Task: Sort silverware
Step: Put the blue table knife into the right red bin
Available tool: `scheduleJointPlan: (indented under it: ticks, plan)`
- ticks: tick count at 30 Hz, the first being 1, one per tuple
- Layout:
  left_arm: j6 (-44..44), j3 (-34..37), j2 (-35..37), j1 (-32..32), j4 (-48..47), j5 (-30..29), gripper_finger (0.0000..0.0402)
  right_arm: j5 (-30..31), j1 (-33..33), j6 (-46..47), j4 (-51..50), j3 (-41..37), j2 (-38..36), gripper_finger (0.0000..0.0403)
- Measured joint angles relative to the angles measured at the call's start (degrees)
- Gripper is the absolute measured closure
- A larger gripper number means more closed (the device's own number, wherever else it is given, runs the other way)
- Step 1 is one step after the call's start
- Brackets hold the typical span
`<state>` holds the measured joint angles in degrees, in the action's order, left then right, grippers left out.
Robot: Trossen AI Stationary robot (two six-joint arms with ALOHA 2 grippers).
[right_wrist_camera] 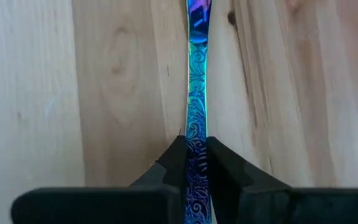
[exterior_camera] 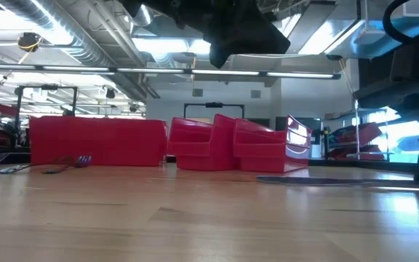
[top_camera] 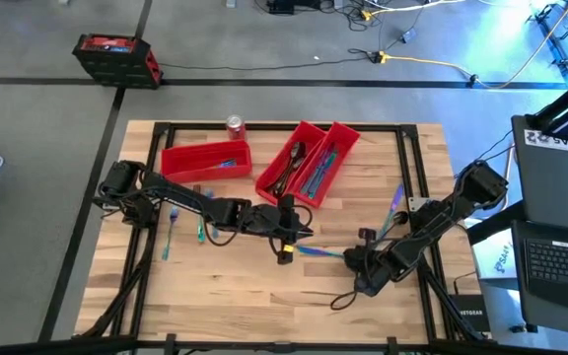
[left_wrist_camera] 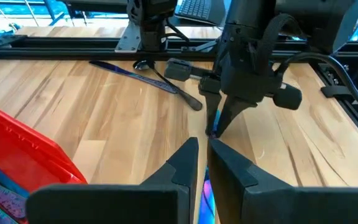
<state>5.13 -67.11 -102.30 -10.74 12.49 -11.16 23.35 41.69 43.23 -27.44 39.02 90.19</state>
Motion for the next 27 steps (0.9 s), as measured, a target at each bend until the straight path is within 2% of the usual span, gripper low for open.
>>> scheduleJointPlan:
  ticks: [8,13,22,27]
  plan:
    - [6.0,0.0,-0.1,0.0,-0.9,2.0,0.0380,2.5,0.0,-9.3,-4.8,5.6,4.9,0.0393]
    - [6.7,0.0,-1.0,0.1,-2.6,2.2,0.0380,3.4,-0.1,-13.3,-6.6,9.3,8.4,0.0400]
    - [5.4,0.0,-1.1,0.2,-3.5,1.9,0.0380,3.5,-0.1,-6.2,-4.2,9.8,8.8,0.0396]
    - [5.4,0.0,-1.1,0.3,-3.7,1.9,0.0380,3.5,-0.1,-6.4,-0.8,9.8,8.0,0.0355]
